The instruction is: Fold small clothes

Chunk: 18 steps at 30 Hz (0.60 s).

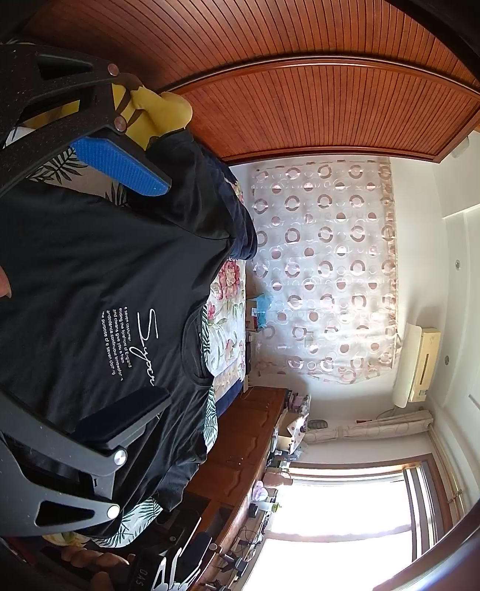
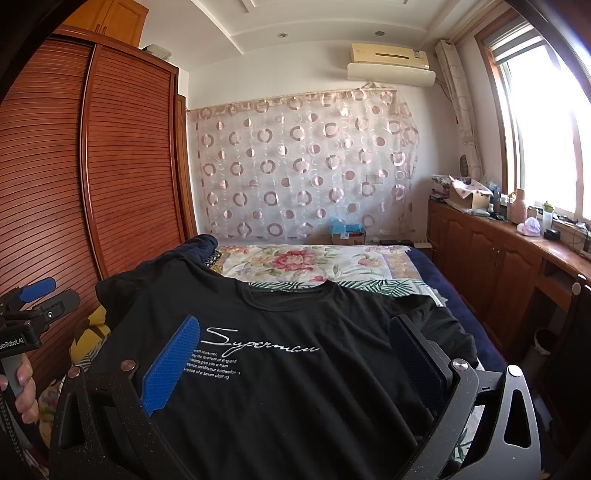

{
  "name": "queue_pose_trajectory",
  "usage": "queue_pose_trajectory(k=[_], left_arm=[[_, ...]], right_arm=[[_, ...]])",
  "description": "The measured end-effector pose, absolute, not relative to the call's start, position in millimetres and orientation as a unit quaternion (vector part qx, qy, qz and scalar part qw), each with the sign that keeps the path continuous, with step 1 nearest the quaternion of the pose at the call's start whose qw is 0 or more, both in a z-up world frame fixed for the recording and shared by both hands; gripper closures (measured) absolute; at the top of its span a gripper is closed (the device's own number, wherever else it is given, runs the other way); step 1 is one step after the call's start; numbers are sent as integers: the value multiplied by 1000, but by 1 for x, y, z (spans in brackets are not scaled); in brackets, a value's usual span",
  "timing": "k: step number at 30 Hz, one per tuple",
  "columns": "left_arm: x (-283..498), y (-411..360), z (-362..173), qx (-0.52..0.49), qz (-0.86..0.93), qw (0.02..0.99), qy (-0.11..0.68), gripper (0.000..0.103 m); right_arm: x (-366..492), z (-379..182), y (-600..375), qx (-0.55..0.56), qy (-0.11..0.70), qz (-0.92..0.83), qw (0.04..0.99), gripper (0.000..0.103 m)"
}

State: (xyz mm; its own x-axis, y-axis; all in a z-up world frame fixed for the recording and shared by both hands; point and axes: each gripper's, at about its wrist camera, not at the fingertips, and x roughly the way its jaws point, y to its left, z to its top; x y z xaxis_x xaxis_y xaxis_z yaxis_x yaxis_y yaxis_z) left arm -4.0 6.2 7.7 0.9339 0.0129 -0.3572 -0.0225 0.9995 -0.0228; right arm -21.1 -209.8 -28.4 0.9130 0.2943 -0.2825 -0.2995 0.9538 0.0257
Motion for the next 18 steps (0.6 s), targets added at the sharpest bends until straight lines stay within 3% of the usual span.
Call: queue_pose_trajectory(k=[18], left_arm=[[-6, 5, 12, -11, 10, 984, 179, 0]], right_arm=[[-22, -28, -211, -7, 143, 152, 978, 1]])
